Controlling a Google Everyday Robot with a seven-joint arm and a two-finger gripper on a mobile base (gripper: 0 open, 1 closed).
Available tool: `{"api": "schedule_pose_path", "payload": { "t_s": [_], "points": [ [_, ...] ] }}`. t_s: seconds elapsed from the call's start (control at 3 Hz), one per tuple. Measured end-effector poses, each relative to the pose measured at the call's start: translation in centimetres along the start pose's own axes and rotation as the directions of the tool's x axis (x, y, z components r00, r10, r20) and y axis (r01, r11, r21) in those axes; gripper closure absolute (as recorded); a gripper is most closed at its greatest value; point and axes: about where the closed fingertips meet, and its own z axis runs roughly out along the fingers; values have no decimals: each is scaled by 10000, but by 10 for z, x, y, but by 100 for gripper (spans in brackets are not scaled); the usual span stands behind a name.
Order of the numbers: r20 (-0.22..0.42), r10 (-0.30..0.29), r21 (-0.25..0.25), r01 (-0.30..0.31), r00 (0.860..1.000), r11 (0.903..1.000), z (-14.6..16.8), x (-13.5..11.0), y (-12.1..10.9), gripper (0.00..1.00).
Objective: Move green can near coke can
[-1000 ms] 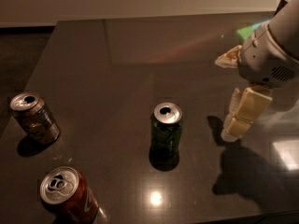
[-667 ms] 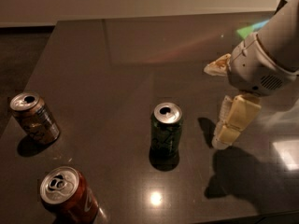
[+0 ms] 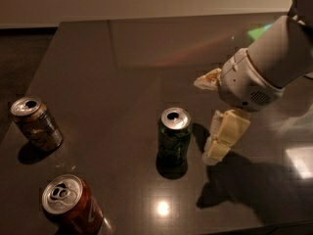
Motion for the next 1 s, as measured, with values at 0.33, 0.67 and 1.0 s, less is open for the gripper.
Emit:
{"api": "schedule_pose_path", "payload": {
  "t_s": [0.33, 0.67, 1.0],
  "points": [
    [339, -91, -130, 96, 9994, 9999, 15, -11, -2, 0],
    [757, -188, -282, 210, 9970, 9994, 25, -20, -1, 0],
    [1113, -317, -414, 365, 9933, 9985, 33, -29, 1, 10]
  ]
}}
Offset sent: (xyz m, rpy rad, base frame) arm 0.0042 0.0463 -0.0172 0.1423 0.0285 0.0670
